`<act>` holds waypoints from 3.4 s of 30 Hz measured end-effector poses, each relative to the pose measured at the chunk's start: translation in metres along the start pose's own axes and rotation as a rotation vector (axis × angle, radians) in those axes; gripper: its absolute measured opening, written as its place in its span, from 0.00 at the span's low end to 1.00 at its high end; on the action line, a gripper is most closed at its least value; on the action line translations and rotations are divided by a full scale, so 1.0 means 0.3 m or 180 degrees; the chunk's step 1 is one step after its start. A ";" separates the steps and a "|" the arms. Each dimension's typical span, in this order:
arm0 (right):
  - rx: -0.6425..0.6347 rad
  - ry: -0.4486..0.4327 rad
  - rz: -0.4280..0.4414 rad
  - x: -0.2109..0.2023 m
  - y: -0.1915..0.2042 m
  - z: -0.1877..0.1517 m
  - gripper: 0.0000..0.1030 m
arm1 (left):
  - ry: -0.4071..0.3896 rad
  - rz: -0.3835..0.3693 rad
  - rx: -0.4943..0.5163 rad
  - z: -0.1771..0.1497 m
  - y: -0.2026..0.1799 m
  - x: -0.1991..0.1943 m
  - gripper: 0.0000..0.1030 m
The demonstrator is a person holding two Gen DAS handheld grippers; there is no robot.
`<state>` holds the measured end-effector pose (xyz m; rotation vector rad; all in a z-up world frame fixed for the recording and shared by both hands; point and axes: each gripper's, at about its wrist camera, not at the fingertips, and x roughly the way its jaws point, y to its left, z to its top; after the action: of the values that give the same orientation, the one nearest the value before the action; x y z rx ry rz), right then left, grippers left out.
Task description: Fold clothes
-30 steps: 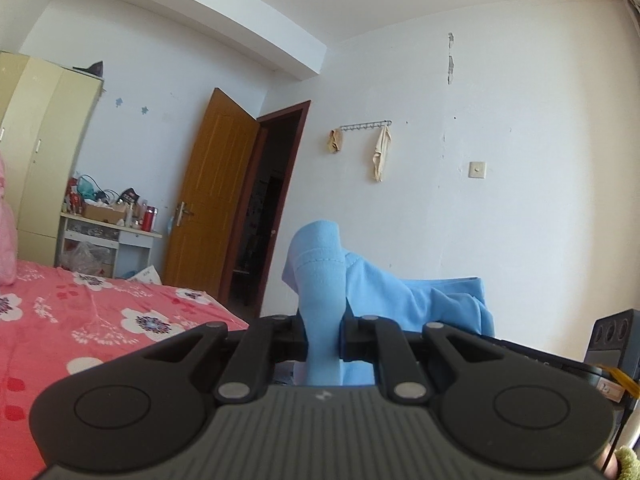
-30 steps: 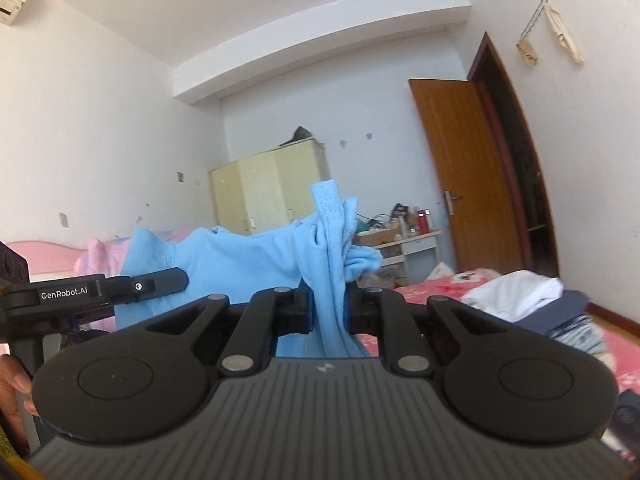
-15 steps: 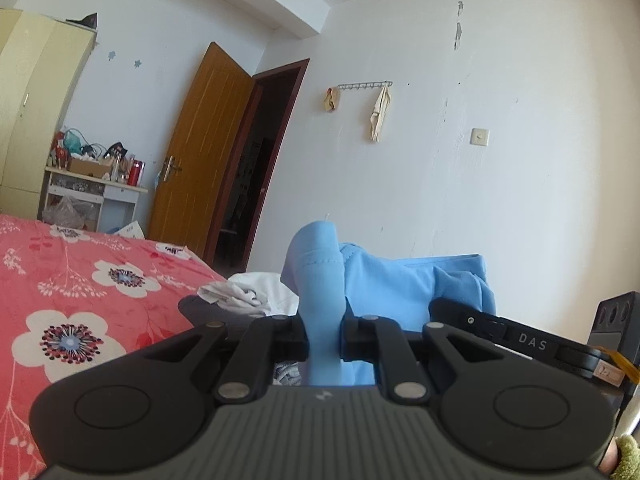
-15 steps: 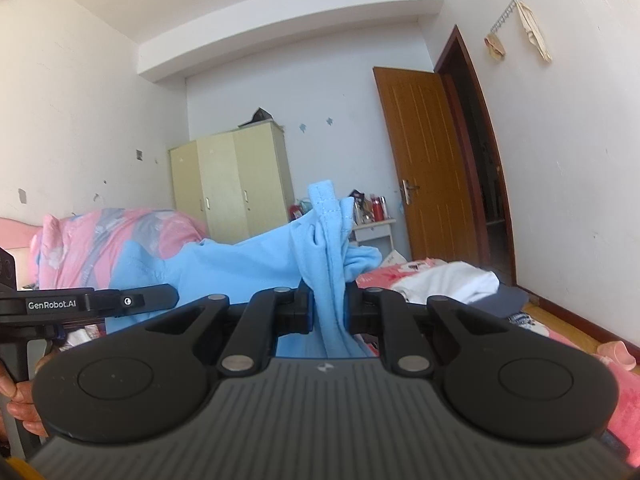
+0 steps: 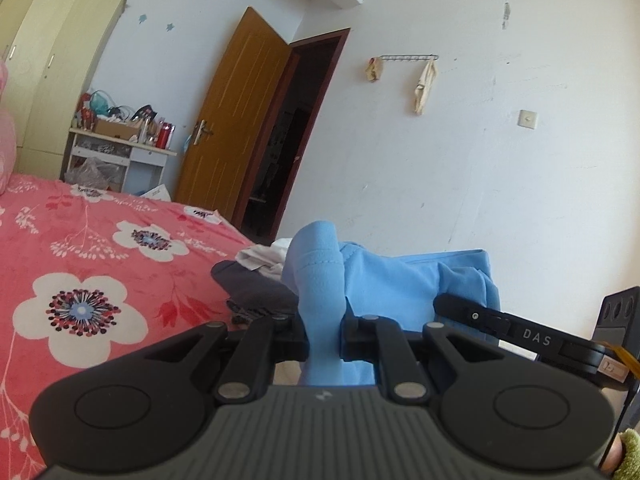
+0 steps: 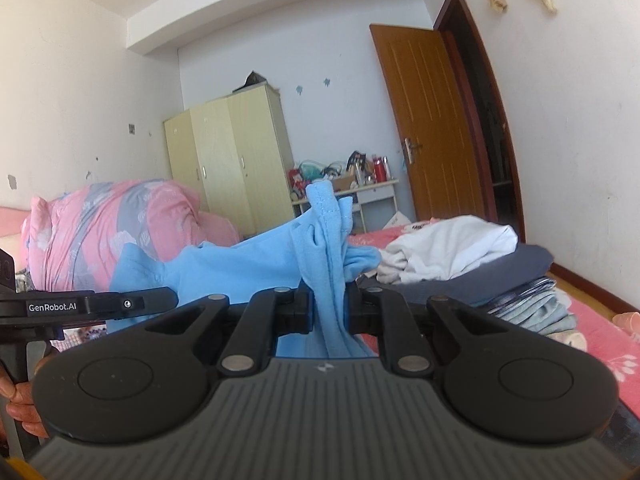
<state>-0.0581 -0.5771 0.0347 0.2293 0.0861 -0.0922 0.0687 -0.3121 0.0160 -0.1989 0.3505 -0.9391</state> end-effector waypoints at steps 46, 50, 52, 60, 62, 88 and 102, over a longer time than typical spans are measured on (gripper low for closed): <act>0.0491 0.1346 0.0412 0.338 -0.194 -0.142 0.51 | 0.1106 0.0256 -0.0355 -0.148 0.349 0.165 0.43; 0.0338 0.1383 0.0568 0.302 -0.108 -0.143 0.47 | 0.1326 -0.0009 -0.0617 -0.187 0.346 0.122 0.45; 0.0336 0.1330 0.0672 0.249 -0.068 -0.147 0.47 | 0.1387 -0.0044 -0.0767 -0.197 0.364 0.117 0.46; -0.0429 0.1328 0.0845 -0.039 0.242 -0.279 0.49 | 0.1663 0.0012 -0.1498 -0.195 0.478 0.209 0.48; -0.0851 0.1367 0.0793 -0.093 0.335 -0.331 0.49 | 0.1684 0.0075 -0.1601 -0.194 0.496 0.236 0.48; 0.0334 0.1488 0.0189 0.357 -0.224 -0.137 0.59 | 0.1461 0.0050 -0.1520 -0.186 0.563 0.336 0.48; 0.0283 0.1937 0.0362 0.527 -0.252 -0.192 0.26 | 0.1295 0.0148 -0.1123 -0.192 0.527 0.364 0.40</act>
<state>0.0869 -0.6499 -0.0530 0.3450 0.6746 0.0901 0.2247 -0.3107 -0.1099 -0.3208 0.8952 -0.8640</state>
